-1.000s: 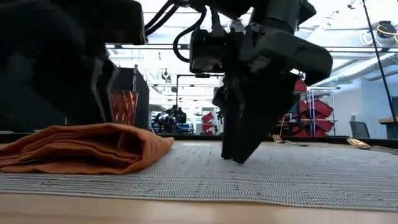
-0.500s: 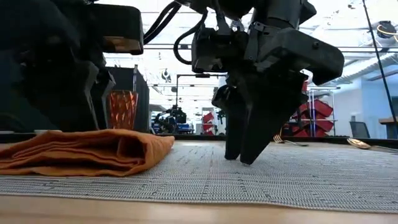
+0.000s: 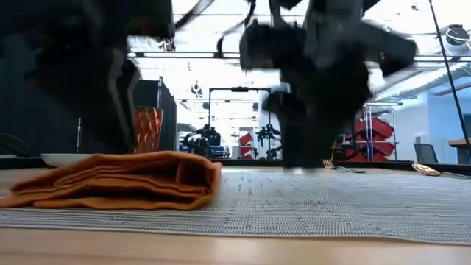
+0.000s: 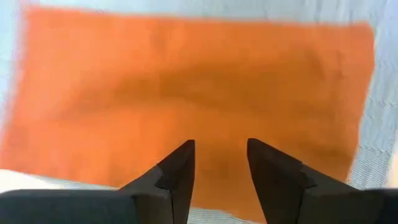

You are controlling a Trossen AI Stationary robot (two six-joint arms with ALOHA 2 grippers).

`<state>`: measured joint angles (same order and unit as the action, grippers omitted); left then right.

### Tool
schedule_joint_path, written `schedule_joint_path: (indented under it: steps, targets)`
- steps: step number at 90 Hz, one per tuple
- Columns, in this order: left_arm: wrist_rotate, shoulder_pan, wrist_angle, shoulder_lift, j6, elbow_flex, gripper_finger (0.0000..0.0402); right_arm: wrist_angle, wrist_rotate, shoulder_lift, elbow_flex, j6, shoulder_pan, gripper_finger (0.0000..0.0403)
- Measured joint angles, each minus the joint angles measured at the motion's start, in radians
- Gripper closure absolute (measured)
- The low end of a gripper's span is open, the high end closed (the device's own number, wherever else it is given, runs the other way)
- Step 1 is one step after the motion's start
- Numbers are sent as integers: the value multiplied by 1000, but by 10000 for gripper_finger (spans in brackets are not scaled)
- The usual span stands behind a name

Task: Set table place
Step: Put the gray plate to the right of the orange napkin on the gray placemat

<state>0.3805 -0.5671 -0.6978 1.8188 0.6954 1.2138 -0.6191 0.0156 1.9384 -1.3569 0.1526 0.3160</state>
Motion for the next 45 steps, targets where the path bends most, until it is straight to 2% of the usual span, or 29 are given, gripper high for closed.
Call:
schedule_joint_path:
  steps: [28, 38, 45]
  targets:
    - [165, 4, -144, -39, 1, 66, 268, -35, -19, -84, -2, -20, -6, 211]
    - [211, 9, -202, -38, 0, 66, 269, -127, -27, -88, -2, -37, -6, 211]
    - [241, 22, -278, -38, -4, 67, 269, -198, -83, -93, -4, -45, -11, 211]
